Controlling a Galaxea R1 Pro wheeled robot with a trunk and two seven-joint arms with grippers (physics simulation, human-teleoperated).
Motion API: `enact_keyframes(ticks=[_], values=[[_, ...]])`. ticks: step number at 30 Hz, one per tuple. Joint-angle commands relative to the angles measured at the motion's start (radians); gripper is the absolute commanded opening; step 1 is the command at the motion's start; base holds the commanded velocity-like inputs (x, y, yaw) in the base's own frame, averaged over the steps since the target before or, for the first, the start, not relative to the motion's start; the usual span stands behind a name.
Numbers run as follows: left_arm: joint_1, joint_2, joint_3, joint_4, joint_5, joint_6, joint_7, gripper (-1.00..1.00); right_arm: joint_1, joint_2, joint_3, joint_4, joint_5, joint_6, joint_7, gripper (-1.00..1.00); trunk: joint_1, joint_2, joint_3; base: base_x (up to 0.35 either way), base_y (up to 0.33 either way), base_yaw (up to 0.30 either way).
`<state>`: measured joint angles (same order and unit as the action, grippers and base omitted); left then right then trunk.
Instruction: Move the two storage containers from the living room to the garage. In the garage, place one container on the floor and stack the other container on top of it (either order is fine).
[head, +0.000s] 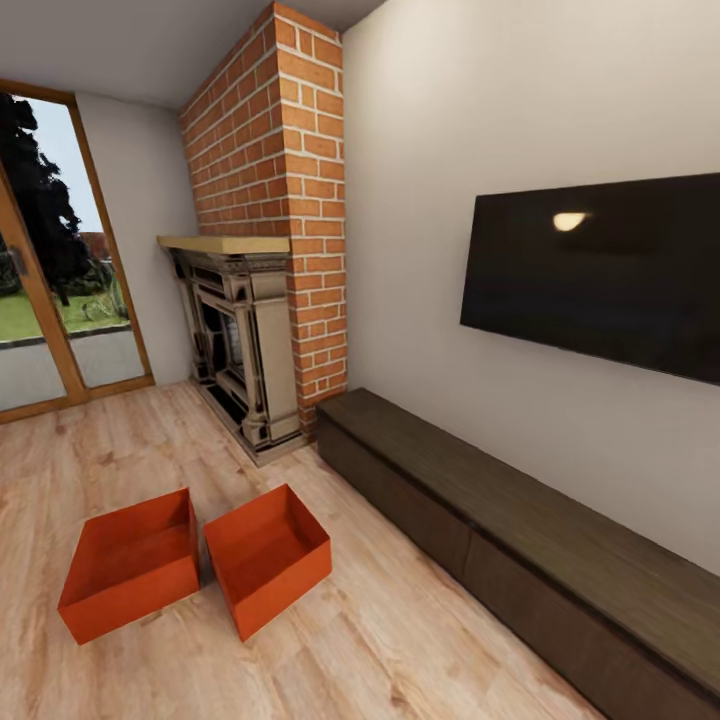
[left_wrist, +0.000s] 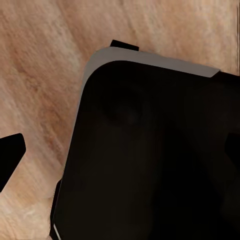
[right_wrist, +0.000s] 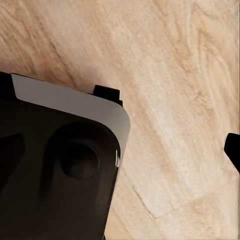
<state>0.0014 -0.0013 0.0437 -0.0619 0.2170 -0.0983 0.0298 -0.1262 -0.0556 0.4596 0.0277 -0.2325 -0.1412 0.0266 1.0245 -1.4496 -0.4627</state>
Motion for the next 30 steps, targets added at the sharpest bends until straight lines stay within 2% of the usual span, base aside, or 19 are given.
enact_keyframes(ticks=[1,22,30], values=[[0.000,0.000,0.004,-0.001,0.001,-0.002,0.001,1.00,-0.001,0.000,0.008,0.003,-0.011,-0.006,0.003,1.00,0.001,0.000,-0.001,0.307,-0.117,0.000],[0.000,0.000,0.004,-0.001,0.001,0.001,0.002,1.00,-0.001,0.000,-0.005,0.003,-0.016,-0.006,0.003,1.00,0.001,0.000,-0.001,0.307,-0.117,0.000],[0.000,0.000,0.004,-0.001,0.001,-0.003,0.002,1.00,-0.001,0.000,-0.007,0.003,-0.018,-0.009,0.003,1.00,0.001,0.000,-0.001,0.307,-0.117,0.228]])
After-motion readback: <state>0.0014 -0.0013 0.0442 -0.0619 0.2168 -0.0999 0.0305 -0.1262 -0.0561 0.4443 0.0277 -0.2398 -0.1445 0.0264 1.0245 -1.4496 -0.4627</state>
